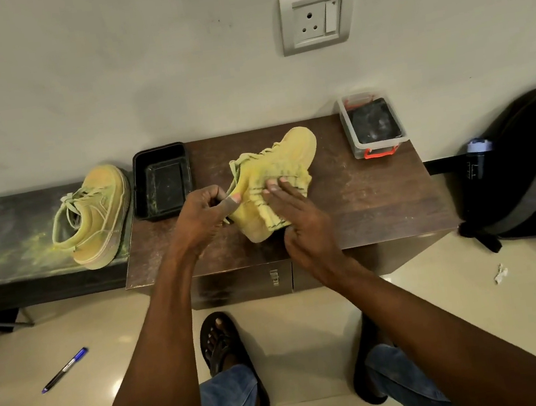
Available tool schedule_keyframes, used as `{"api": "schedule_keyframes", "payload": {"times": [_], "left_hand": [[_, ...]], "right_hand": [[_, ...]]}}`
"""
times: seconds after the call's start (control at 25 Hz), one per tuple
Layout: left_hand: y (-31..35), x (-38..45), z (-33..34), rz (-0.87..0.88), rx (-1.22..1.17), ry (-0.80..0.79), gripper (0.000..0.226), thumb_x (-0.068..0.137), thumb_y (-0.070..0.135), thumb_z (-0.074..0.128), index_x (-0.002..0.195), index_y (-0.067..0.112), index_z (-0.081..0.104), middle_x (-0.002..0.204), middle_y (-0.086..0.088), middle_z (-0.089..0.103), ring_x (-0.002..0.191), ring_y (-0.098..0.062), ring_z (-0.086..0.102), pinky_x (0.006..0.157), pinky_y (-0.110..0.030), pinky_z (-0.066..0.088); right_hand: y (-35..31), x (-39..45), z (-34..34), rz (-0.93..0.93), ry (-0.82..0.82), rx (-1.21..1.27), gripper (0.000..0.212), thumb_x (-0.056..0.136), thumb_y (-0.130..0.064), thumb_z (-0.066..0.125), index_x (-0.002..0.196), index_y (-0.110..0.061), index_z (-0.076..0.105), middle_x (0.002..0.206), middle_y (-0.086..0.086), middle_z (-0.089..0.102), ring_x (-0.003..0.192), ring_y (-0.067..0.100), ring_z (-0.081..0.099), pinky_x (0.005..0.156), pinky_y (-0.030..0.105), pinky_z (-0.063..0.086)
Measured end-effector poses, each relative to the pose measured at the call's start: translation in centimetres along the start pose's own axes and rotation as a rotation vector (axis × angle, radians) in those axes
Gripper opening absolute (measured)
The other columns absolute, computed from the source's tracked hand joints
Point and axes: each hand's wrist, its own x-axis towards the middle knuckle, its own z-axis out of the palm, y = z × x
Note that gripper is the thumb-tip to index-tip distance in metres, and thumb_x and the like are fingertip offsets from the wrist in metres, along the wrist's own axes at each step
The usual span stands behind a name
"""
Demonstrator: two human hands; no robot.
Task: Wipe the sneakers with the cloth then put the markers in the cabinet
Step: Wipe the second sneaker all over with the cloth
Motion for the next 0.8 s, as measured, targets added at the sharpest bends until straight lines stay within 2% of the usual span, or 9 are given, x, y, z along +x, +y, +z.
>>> {"api": "schedule_keyframes", "payload": {"times": [0.08,0.2,0.32,0.4,0.52,0.56,0.64,0.72,0.8], "left_hand": [[0.1,-0.1,0.0,-0.013,0.005,-0.019,0.025,0.091,0.016,0.063,0.070,0.007,0.053,0.066,-0.001,0.054,0.061,-0.007,0.052,0.056,-0.023,0.047],[0.1,-0.8,0.5,0.010,0.109,-0.001,0.027,0.089,0.023,0.066,0.069,0.008,0.055,0.066,-0.001,0.052,0.064,-0.013,0.048,0.060,-0.031,0.043],[0.5,-2.5,2.6,0.024,0.385,0.131,0.026,0.090,0.030,0.063,0.076,0.009,0.057,0.068,0.001,0.054,0.062,-0.012,0.047,0.056,-0.029,0.038],[0.9,-4.3,4.3,0.017,0.611,0.260,0.021,0.090,0.035,0.061,0.083,0.015,0.058,0.076,0.002,0.058,0.067,-0.013,0.052,0.055,-0.027,0.038],[1.2,-7.2,6.2,-0.004,0.688,0.343,0.019,0.089,0.034,0.060,0.094,0.016,0.061,0.092,-0.002,0.061,0.078,-0.015,0.053,0.064,-0.027,0.037],[1.1,-8.2,6.8,-0.006,0.706,0.314,0.022,0.089,0.033,0.061,0.100,0.014,0.062,0.098,-0.003,0.061,0.081,-0.015,0.053,0.066,-0.025,0.036],[0.7,-9.9,7.9,-0.010,0.727,0.255,0.035,0.087,0.031,0.064,0.116,0.013,0.059,0.112,-0.005,0.059,0.093,-0.019,0.056,0.072,-0.025,0.039],[0.2,-10.3,8.6,-0.038,0.678,0.242,0.042,0.088,0.031,0.061,0.126,0.013,0.054,0.123,-0.009,0.055,0.105,-0.026,0.056,0.079,-0.033,0.043],[0.4,-10.9,8.7,-0.040,0.624,0.262,0.037,0.092,0.028,0.057,0.125,0.012,0.055,0.123,-0.011,0.056,0.106,-0.026,0.055,0.078,-0.032,0.041]], "right_hand": [[1.0,0.7,-0.5,-0.119,-0.049,-0.060,0.067,0.070,0.006,0.040,0.136,-0.004,0.049,0.145,0.009,0.045,0.141,0.025,0.032,0.115,0.031,0.030],[3.0,2.1,-1.5,0.219,0.178,0.072,0.066,0.068,0.009,0.040,0.131,-0.002,0.054,0.140,0.012,0.049,0.135,0.025,0.041,0.113,0.021,0.030],[1.3,2.2,-2.4,0.570,0.333,0.269,0.056,0.076,0.013,0.040,0.125,-0.006,0.061,0.115,-0.001,0.064,0.094,0.010,0.062,0.078,0.006,0.046],[-0.6,1.6,-2.4,0.772,0.349,0.348,0.046,0.081,0.008,0.042,0.117,-0.008,0.066,0.095,-0.001,0.065,0.074,0.011,0.058,0.061,0.014,0.046],[-2.3,0.5,-2.5,1.083,0.385,0.695,0.034,0.081,0.006,0.042,0.101,-0.007,0.066,0.084,0.008,0.062,0.073,0.023,0.060,0.057,0.028,0.051],[-2.8,0.1,-3.0,1.170,0.377,0.879,0.036,0.079,0.010,0.040,0.102,-0.005,0.063,0.086,0.011,0.062,0.074,0.026,0.061,0.058,0.031,0.054],[-3.6,-0.8,-4.1,1.271,0.370,1.179,0.047,0.078,0.016,0.034,0.113,-0.002,0.059,0.103,0.016,0.063,0.093,0.035,0.062,0.077,0.046,0.054],[-3.7,-1.8,-4.6,1.300,0.401,1.330,0.050,0.079,0.018,0.030,0.119,0.001,0.055,0.122,0.020,0.059,0.114,0.042,0.055,0.095,0.056,0.045],[-4.7,-3.2,-5.1,1.293,0.413,1.413,0.047,0.082,0.018,0.034,0.124,0.005,0.052,0.132,0.024,0.053,0.121,0.044,0.050,0.102,0.056,0.039]]}}
